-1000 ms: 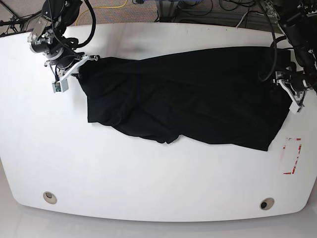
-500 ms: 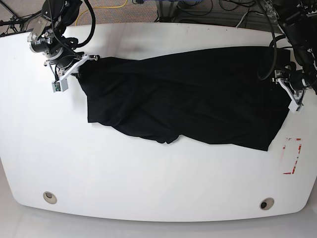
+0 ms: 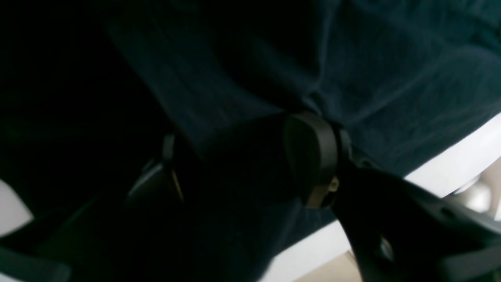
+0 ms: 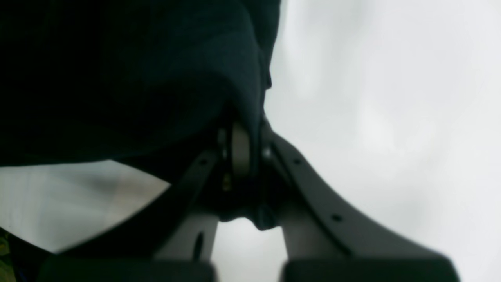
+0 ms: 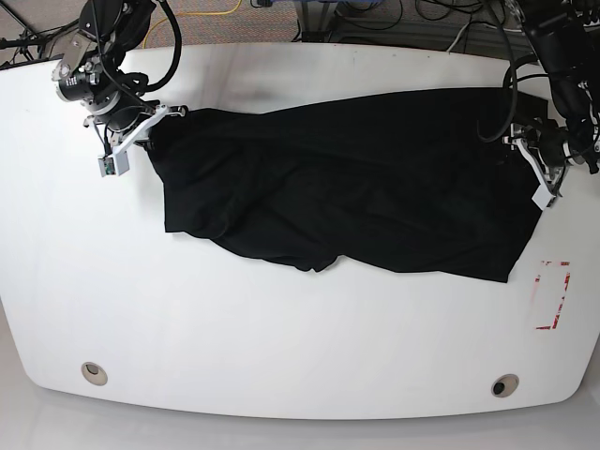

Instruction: Fold the T-shirt properly

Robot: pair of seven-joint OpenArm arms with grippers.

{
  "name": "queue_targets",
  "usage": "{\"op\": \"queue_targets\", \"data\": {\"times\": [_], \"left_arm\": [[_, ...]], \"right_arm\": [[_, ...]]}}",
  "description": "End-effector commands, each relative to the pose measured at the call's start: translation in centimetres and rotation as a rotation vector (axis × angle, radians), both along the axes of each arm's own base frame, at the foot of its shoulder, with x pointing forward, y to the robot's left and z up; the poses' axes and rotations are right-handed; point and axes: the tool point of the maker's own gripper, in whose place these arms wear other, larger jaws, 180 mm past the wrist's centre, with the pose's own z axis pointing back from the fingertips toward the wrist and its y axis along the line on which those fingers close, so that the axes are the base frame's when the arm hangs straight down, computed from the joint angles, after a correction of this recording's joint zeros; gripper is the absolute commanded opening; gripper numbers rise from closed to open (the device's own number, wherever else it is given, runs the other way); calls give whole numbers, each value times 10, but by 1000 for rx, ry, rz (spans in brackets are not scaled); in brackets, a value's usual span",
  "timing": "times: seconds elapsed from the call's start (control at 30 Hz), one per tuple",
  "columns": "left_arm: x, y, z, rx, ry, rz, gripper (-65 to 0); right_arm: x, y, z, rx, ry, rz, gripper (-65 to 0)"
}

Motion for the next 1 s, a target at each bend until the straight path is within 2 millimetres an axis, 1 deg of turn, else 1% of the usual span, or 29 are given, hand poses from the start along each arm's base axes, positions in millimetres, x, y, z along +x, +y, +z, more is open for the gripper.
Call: {"op": "queue_targets", "data": {"times": [0.0, 0.2, 0.27, 0.43, 0.63, 0.83, 0.97], "left_arm": [[14, -2, 27, 23, -101, -34, -306], [15, -6, 41, 59, -144, -68, -306], [15, -6, 41, 64, -147, -68, -306], [11, -4, 38, 66, -133, -66, -306], [12, -6, 38, 67, -134, -71, -306], [13, -7, 38, 63, -134, -70, -306], [11, -4, 34, 89, -118, -69, -306]], "right_arm": [[7, -2, 10, -6, -44, -1, -650], [9, -3, 11, -7, -49, -2, -650], [10, -3, 12, -7, -51, -2, -650], [7, -3, 10, -8, -44, 1, -650], [9, -2, 11, -7, -51, 1, -650], [8, 3, 9, 8, -48, -5, -650], [9, 3, 10, 8, -51, -5, -650]]}}
